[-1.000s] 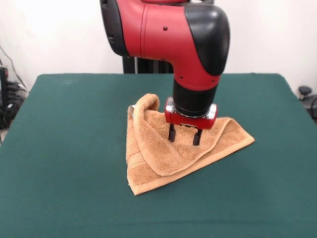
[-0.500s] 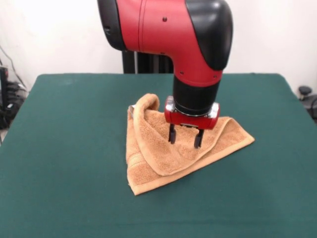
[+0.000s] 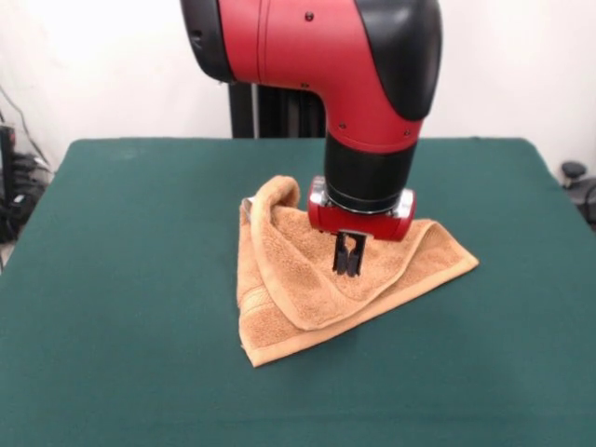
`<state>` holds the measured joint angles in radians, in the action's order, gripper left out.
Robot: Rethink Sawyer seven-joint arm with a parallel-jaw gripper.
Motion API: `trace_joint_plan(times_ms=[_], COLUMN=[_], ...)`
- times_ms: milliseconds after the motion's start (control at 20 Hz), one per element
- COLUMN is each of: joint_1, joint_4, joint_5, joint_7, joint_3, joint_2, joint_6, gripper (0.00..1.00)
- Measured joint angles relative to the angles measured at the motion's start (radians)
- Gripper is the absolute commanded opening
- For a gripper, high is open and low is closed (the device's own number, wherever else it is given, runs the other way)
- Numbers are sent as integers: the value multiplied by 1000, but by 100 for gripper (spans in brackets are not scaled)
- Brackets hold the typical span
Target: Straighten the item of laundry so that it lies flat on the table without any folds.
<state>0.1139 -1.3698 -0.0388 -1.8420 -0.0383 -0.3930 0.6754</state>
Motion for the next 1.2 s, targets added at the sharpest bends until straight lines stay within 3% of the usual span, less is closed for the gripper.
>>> trace_joint_plan(times_ms=[500,550,1200], joint_1=[0,-1,0], joint_4=[0,0,0], joint_5=[0,0,0], joint_7=[0,0,0], joint_3=[1,1,3], joint_2=[-10,-10,-10], joint_6=[-50,-65,-68], gripper=[0,100,100])
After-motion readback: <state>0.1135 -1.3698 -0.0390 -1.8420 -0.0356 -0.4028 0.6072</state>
